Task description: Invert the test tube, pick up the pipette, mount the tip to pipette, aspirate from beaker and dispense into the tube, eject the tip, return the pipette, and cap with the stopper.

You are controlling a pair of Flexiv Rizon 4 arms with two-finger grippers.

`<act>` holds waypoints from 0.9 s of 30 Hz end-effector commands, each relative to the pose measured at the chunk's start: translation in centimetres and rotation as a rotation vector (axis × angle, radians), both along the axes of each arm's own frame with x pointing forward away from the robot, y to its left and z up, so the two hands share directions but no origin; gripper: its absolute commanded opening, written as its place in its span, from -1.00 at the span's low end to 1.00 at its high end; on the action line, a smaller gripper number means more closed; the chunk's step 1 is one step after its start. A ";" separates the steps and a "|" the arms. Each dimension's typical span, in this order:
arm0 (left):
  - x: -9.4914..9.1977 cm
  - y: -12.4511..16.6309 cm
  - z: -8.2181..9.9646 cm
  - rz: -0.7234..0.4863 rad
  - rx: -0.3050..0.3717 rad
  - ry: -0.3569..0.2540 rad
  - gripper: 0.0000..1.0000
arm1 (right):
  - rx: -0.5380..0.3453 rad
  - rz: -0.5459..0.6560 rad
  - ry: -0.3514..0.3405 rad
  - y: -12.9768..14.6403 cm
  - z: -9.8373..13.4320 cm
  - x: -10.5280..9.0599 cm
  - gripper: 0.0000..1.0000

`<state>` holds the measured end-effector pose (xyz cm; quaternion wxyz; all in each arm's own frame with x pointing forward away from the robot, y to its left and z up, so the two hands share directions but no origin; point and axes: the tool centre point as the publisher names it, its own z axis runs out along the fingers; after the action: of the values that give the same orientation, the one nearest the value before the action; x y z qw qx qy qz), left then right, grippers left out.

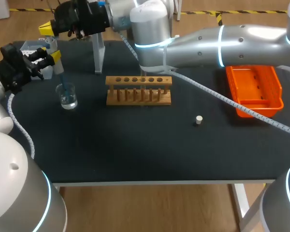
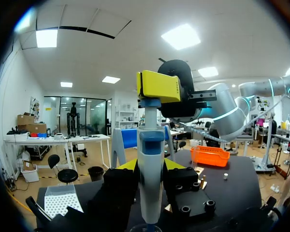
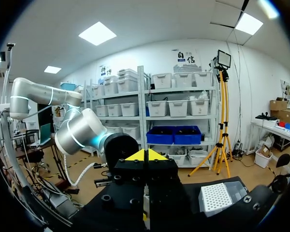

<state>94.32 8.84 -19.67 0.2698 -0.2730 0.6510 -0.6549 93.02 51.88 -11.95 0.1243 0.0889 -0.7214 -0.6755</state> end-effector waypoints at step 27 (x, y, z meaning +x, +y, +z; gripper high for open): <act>0.0 0.0 0.0 0.002 -0.001 -0.002 -1.00 | -0.033 -0.002 0.015 -0.3 -2.8 -0.3 -1.00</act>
<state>94.20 8.72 -20.09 0.2694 -0.2728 0.6516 -0.6545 92.84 51.60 -14.00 0.1296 0.0808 -0.7312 -0.6648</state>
